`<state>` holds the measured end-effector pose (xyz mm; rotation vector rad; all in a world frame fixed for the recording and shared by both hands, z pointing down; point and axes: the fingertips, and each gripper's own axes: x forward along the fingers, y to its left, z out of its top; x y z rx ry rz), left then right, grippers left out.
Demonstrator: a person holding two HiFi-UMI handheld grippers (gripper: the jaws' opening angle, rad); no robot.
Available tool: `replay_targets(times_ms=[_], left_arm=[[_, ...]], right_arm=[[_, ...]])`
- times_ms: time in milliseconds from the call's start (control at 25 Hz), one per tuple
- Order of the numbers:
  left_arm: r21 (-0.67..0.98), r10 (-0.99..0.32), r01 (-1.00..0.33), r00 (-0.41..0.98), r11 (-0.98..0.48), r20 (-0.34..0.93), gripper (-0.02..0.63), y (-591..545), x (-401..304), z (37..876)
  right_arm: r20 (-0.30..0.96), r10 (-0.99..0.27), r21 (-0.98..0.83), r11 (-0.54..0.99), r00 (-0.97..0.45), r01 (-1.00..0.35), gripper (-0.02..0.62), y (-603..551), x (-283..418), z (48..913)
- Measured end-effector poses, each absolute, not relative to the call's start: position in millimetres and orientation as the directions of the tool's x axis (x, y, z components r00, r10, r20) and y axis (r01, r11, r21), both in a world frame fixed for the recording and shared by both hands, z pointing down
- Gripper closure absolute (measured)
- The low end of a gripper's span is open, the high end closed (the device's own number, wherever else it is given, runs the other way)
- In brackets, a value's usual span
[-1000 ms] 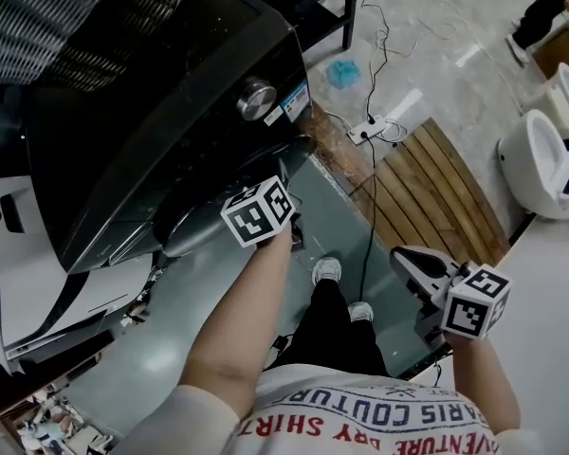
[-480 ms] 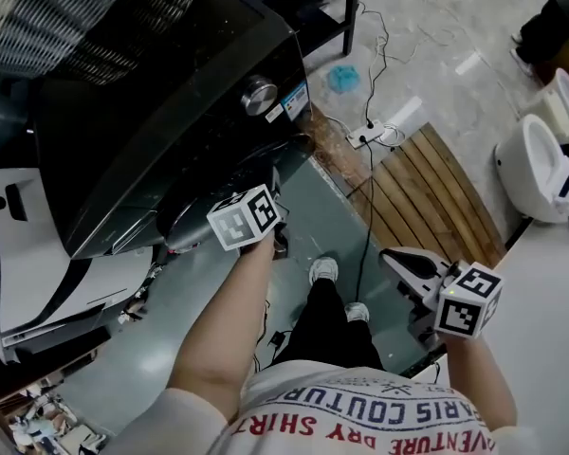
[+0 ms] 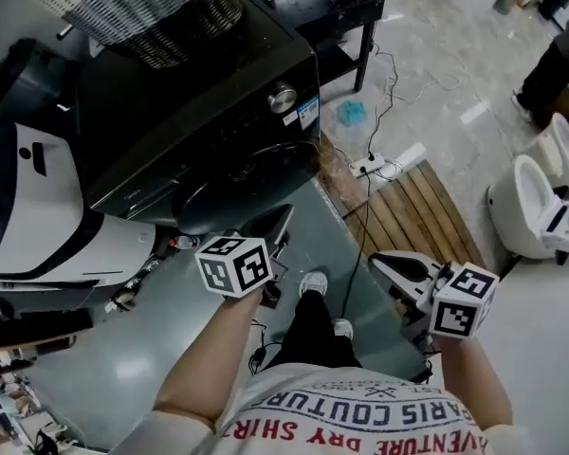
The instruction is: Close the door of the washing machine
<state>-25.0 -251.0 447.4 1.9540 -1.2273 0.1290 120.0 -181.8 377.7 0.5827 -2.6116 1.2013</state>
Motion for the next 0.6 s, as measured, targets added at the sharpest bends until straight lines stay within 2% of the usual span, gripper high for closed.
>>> replay_targets(times_ms=[160,360,600], left_arm=[[0.567,-0.698,-0.767,0.582,-0.301,0.417,0.583,-203,-4,396],[0.57,-0.695,-0.742,0.616,-0.354,0.37,0.583,-159,13,335],[0.538,-0.706,-0.703,0.661,-0.464,0.255,0.583,-123,44,250]], right_arm=[[0.316,-0.261,-0.64,0.65,-0.912,-0.408,0.574,-159,116,345],[0.251,-0.349,-0.578,0.694,-0.903,-0.429,0.574,-147,128,288],[0.175,-0.335,-0.504,0.777,-0.926,-0.377,0.574,-121,134,231]])
